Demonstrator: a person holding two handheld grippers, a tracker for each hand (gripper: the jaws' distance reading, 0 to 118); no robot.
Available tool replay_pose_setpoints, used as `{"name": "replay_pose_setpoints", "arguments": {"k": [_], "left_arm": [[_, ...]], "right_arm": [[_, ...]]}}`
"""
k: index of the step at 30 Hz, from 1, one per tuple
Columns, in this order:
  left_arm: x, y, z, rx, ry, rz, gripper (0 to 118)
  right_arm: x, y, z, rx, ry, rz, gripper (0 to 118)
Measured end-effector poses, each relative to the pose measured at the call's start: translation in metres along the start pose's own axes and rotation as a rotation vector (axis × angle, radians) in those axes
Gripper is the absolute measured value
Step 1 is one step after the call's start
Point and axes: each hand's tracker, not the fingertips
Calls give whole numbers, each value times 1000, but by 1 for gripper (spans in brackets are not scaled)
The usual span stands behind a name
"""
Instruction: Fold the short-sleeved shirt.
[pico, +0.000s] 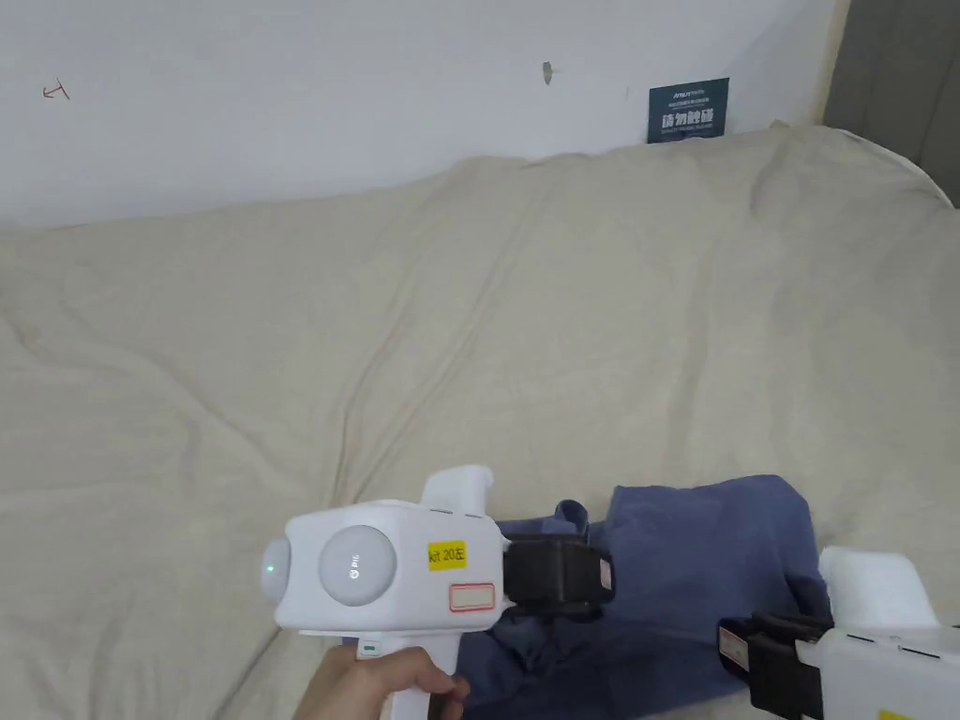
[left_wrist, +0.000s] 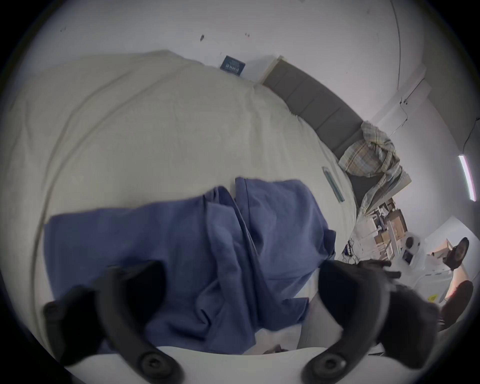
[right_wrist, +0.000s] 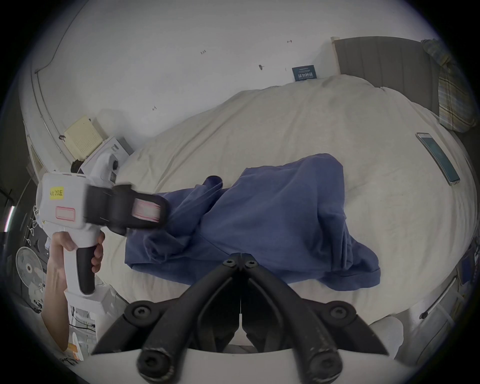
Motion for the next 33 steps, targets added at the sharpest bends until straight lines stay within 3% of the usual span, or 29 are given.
{"name": "replay_pose_setpoints", "arguments": {"k": [6, 8, 10, 11, 12, 19, 22, 24, 26, 33], "left_arm": [[-10, 6, 63, 116, 19, 24, 118], [-22, 1, 79, 163, 43, 78, 109], [-32, -5, 81, 178, 147, 115, 58], [-36, -8, 76, 169, 184, 111, 27], [-39, -10, 69, 140, 222, 115, 10], [-30, -28, 15, 29, 197, 99, 9], [-14, -31, 3, 22, 56, 108, 9], [5, -36, -6, -39, 11, 37, 9], [17, -36, -9, -43, 123, -56, 9], [45, -37, 4, -22, 16, -150, 9]], "right_arm": [[-6, -1, 2, 3, 19, 17, 0], [-7, -2, 3, 5, 19, 22, 0], [-7, -3, 5, 8, 21, 27, 0], [-7, -4, 6, 7, 23, 26, 0], [-6, -5, 7, 6, 26, 25, 0], [-2, -10, 10, 0, 24, 15, 0], [2, -10, 10, -2, 14, 15, 0], [5, -9, 10, 0, 2, 3, 0], [9, -10, 11, 1, -1, -7, 0], [12, -13, 14, -4, -29, -11, 0]]}}
